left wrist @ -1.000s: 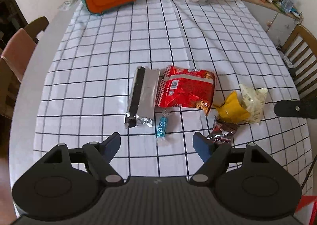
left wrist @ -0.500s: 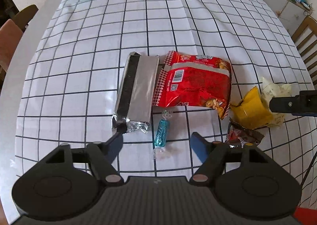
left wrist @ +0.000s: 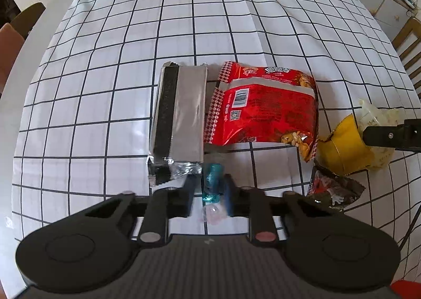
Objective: Organize snacks
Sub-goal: 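Grasp the blue candy with left gripper while right gripper grasps the cream packet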
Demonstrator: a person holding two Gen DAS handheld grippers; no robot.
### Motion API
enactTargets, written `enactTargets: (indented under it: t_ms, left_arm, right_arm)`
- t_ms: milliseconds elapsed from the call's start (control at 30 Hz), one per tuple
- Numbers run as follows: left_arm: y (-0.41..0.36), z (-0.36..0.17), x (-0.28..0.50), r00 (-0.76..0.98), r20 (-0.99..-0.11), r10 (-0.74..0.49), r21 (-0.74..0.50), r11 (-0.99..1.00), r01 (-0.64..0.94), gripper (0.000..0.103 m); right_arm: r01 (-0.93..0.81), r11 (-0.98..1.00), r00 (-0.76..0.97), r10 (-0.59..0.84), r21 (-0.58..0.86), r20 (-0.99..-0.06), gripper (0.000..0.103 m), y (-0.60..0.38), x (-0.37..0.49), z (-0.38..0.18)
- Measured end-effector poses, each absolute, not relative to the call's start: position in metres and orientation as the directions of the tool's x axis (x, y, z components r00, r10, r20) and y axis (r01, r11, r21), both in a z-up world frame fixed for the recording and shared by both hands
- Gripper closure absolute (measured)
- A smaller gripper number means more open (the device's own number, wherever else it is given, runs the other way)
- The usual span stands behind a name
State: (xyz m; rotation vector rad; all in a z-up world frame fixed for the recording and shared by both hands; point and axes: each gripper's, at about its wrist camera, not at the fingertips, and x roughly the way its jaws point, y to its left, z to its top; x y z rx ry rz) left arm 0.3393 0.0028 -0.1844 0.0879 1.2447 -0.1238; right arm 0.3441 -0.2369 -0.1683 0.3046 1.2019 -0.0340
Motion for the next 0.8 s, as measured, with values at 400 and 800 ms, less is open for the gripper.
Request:
enactTargets:
  t_ms: [400,800]
  left_arm:
    - [0.022,-0.179,0.334,0.298,-0.950,-0.097,-0.076,0.994,0.081,0.092]
    - [0.021,-0.146,0.309,0.325,-0.938,-0.122,-0.091,0.990,0.109,0.092]
  right_arm:
    - [0.199,0.949,0.394,0.151,0.245,-0.907,0.074,-0.250,0.329,-0.161]
    - [0.164,0.947,0.430,0.185,0.278,-0.884,0.074,-0.265,0.294,-0.129]
